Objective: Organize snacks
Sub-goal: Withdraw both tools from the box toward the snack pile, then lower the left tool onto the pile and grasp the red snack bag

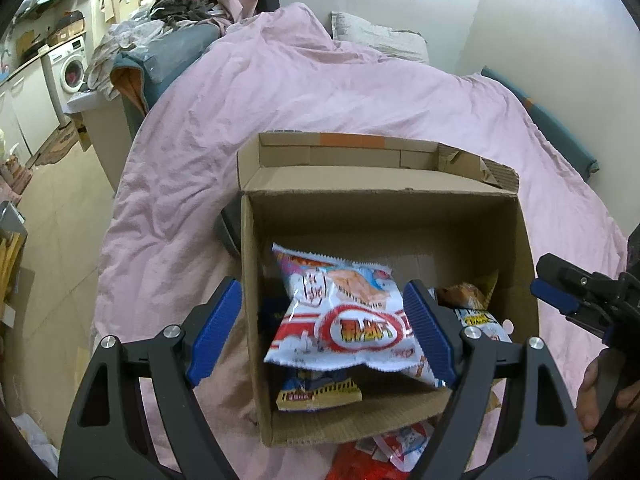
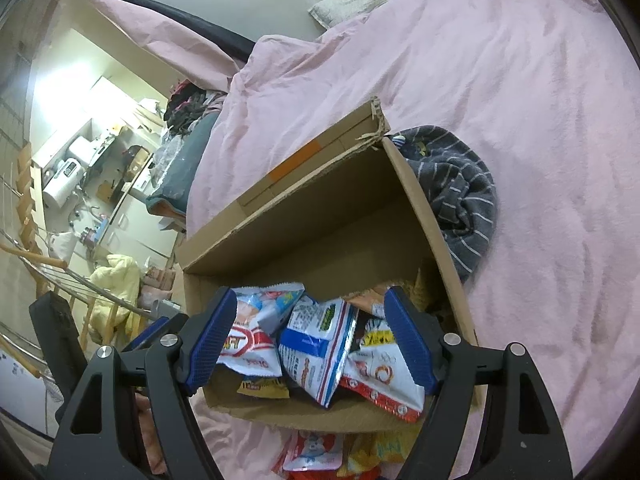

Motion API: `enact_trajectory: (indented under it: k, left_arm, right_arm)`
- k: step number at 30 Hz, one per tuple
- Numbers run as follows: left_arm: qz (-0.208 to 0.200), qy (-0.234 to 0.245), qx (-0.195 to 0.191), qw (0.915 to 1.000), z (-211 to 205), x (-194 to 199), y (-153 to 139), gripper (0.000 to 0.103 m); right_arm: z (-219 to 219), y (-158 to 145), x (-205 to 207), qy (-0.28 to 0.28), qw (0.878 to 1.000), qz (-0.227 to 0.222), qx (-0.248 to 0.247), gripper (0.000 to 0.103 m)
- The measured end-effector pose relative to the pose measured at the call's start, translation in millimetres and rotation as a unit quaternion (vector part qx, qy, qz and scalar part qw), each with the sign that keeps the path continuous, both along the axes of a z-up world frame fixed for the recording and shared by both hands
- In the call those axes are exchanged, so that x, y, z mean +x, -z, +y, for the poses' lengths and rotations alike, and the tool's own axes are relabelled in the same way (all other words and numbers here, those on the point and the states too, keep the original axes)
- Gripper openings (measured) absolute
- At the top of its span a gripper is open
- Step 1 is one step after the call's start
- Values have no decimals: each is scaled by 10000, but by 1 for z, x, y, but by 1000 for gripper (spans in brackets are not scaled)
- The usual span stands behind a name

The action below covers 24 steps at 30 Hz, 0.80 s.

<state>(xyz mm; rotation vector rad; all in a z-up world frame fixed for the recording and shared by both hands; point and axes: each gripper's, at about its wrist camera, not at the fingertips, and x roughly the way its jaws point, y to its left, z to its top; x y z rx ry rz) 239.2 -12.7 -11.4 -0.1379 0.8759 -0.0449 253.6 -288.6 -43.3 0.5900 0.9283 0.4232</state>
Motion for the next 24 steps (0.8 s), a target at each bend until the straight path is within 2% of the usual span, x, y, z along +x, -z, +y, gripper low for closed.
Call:
enact_trajectory:
  k: [9, 19, 24]
  left_arm:
    - [-66, -71, 103, 9999, 5, -34, -9, 80]
    - [268, -282, -157, 9991, 24, -66, -4, 80]
    - [492, -125, -160, 9986, 19, -85, 6, 80]
  right_arm:
    - [-3, -8, -29, 29, 9999, 25, -94, 79]
    - [-16, 4, -61, 231, 9989, 414, -68, 79]
    - [-24, 14, -78, 374, 9969, 692, -9, 79]
